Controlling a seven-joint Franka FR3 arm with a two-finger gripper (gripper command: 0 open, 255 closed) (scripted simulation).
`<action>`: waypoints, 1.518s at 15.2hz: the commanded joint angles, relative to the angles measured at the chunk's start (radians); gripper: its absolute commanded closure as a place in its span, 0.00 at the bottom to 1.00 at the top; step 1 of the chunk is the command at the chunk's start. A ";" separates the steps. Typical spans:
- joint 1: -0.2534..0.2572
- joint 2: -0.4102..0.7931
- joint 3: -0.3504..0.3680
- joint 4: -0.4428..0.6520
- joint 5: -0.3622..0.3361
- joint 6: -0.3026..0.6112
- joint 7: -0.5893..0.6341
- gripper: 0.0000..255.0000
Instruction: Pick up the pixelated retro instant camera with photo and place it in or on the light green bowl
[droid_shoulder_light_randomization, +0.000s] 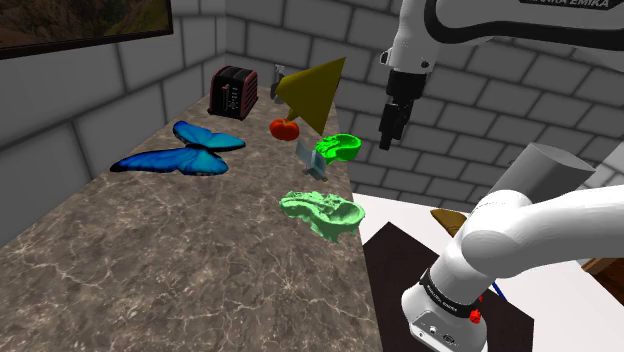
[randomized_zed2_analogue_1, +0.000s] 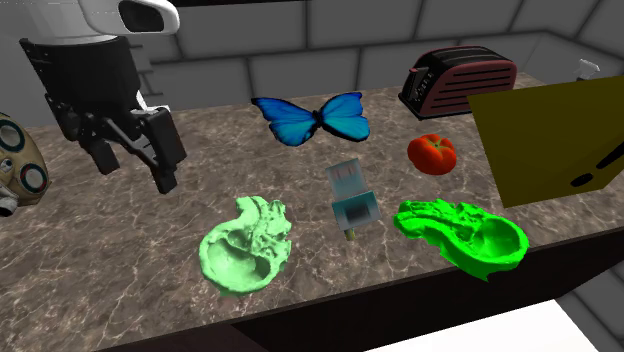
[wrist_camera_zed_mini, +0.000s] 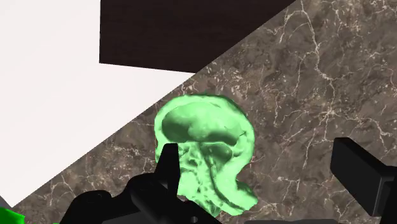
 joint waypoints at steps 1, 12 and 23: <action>0.000 0.000 0.000 0.000 0.000 0.000 0.000 0.00; -0.037 0.483 0.009 0.180 -0.138 0.180 -0.043 0.00; -0.050 0.970 0.005 0.509 -0.294 0.213 -0.048 0.00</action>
